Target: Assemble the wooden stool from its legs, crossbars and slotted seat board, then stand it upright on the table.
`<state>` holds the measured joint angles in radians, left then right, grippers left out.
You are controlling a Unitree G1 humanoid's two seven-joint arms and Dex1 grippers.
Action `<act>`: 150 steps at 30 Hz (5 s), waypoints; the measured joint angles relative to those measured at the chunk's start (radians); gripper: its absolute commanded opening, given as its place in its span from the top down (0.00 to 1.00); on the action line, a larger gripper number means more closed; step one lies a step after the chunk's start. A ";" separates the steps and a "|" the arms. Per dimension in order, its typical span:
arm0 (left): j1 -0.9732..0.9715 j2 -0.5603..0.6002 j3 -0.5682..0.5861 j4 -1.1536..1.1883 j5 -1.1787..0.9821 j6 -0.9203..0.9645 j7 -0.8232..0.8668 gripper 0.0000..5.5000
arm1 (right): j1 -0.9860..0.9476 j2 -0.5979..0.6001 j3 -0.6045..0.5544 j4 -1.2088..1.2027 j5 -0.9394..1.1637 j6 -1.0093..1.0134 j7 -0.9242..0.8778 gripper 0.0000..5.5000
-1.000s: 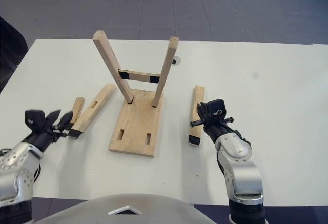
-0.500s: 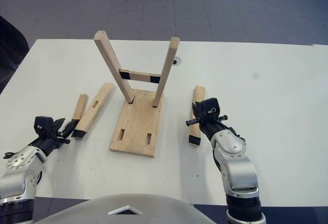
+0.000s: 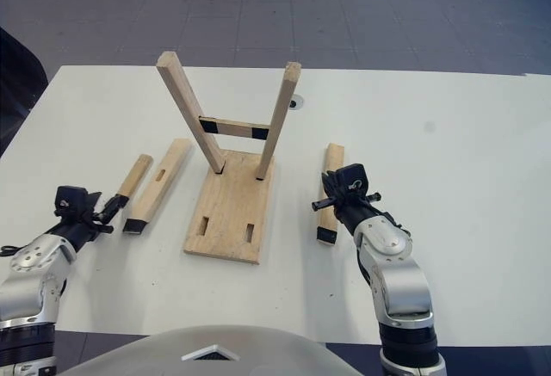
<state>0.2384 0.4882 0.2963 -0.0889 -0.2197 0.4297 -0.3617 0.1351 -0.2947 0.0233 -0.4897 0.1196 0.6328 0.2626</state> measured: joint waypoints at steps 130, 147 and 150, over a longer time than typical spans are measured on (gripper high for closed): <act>0.051 0.067 -0.281 -0.148 0.138 -0.320 -0.197 0.54 | -0.350 -0.511 -0.405 0.068 1.584 0.384 -0.390 0.93; 0.027 0.028 -0.365 -0.129 0.206 -0.270 -0.162 0.54 | -0.282 -0.173 -0.302 0.219 0.944 0.181 -0.627 0.93; 0.023 0.026 -0.365 -0.129 0.206 -0.265 -0.155 0.54 | -0.298 -0.148 -0.233 0.151 0.843 0.211 -0.692 0.93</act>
<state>0.2615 0.5146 -0.0691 -0.2179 -0.0137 0.1646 -0.5170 -0.1629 -0.4427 -0.2100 -0.3383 0.9628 0.8443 -0.4298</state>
